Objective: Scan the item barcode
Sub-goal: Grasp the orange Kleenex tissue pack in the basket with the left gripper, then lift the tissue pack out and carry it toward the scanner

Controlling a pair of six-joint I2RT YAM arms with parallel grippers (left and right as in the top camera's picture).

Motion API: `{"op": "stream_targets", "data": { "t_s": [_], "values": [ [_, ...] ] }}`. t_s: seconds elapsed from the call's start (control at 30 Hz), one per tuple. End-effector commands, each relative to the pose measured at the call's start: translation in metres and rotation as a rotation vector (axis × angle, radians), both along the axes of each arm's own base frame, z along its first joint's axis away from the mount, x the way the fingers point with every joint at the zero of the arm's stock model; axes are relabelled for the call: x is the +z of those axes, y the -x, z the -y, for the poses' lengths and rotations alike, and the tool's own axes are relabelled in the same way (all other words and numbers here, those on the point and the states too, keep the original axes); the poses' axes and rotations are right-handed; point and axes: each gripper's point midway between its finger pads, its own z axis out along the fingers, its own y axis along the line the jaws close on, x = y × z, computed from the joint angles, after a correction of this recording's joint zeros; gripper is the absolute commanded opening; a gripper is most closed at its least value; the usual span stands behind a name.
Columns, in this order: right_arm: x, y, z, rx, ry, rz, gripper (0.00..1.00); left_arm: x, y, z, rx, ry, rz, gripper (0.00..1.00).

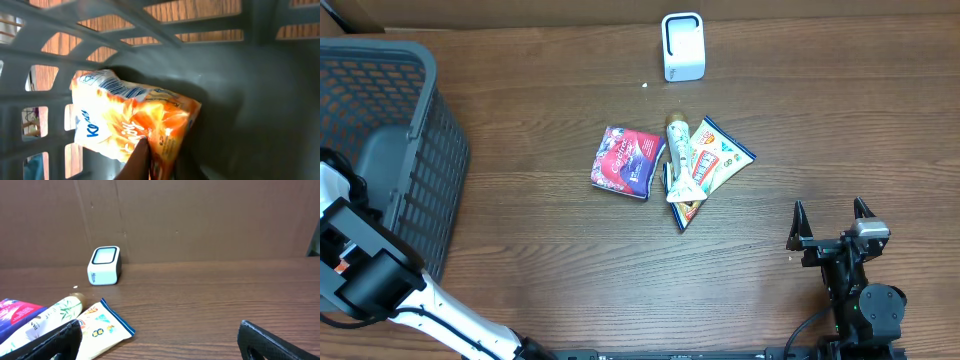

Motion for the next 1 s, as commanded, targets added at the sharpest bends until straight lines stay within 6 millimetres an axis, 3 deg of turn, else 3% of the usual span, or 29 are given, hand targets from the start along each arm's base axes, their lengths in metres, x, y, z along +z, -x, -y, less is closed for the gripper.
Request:
{"op": "stream_targets", "data": {
  "t_s": [0.0, 0.23, 0.4, 0.53, 0.77, 0.97],
  "values": [
    [-0.001, 0.0, 0.001, -0.005, 0.004, 0.008, 1.0, -0.016, 0.01, 0.006, 0.022, 0.053, -0.011, 0.04],
    [-0.001, 0.0, 0.001, -0.005, 0.004, 0.008, 1.0, -0.005, 0.0, 0.011, -0.045, 0.084, -0.029, 0.04],
    [-0.001, 0.0, 0.001, -0.005, 0.004, 0.008, 1.0, 0.037, -0.03, 0.018, -0.061, 0.01, 0.041, 0.04],
    [-0.001, 0.0, 0.001, -0.005, 0.004, 0.008, 1.0, 0.079, -0.062, 0.031, -0.132, -0.067, 0.125, 0.04],
    [-0.001, 0.0, 0.001, -0.005, 0.004, 0.008, 1.0, 0.164, -0.117, 0.078, -0.298, -0.218, 0.337, 0.04],
    [-0.001, 0.0, 0.001, -0.005, 0.004, 0.008, 1.0, 0.259, -0.157, 0.146, -0.532, -0.353, 0.573, 0.04]
  ]
}}
